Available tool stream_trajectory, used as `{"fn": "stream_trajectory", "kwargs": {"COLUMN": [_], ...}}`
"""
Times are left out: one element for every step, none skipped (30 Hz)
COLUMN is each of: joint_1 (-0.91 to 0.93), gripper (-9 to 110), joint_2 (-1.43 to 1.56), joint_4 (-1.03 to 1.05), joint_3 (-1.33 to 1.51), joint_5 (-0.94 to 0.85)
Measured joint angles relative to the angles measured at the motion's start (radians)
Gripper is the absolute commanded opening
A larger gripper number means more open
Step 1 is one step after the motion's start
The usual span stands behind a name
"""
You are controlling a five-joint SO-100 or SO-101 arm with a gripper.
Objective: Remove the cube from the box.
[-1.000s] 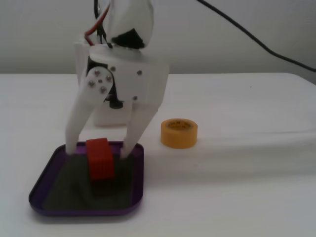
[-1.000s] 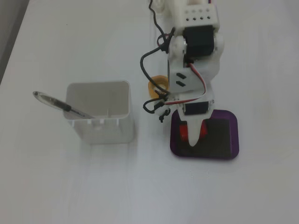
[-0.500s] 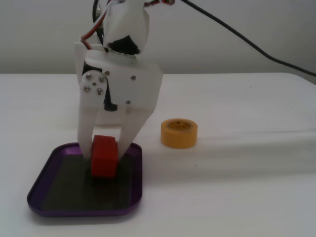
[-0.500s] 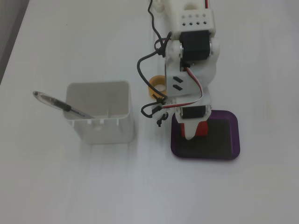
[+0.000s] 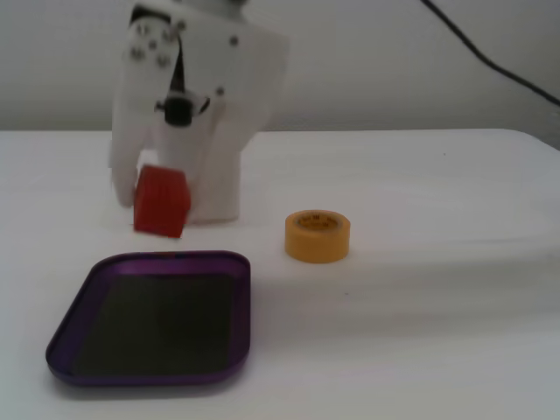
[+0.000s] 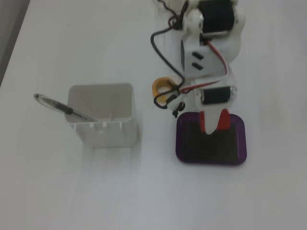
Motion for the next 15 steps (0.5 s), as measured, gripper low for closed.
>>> {"fn": "stream_trajectory", "kwargs": {"joint_1": [-0.008, -0.015, -0.023, -0.028, -0.028, -0.028, -0.026, -0.021, -0.017, -0.015, -0.015, -0.017, -0.021, -0.029, -0.037], "gripper": [-1, -1, -1, -1, -1, -1, -1, -1, -1, -1, -1, -1, -1, -1, -1], "joint_2": [0.023, 0.048, 0.066, 0.084, 0.101, 0.118, 0.132, 0.146, 0.16, 0.175, 0.187, 0.199, 0.212, 0.221, 0.23], "joint_4": [0.038, 0.084, 0.12, 0.152, 0.184, 0.215, 0.242, 0.268, 0.285, 0.298, 0.304, 0.307, 0.307, 0.304, 0.295], "joint_3": [-0.012, -0.02, -0.025, -0.025, -0.026, -0.026, -0.026, -0.026, -0.023, -0.008, 0.014, 0.038, 0.066, 0.094, 0.126], "joint_5": [0.012, 0.025, 0.038, 0.051, 0.064, 0.074, 0.087, 0.094, 0.103, 0.107, 0.115, 0.124, 0.135, 0.144, 0.153]}}
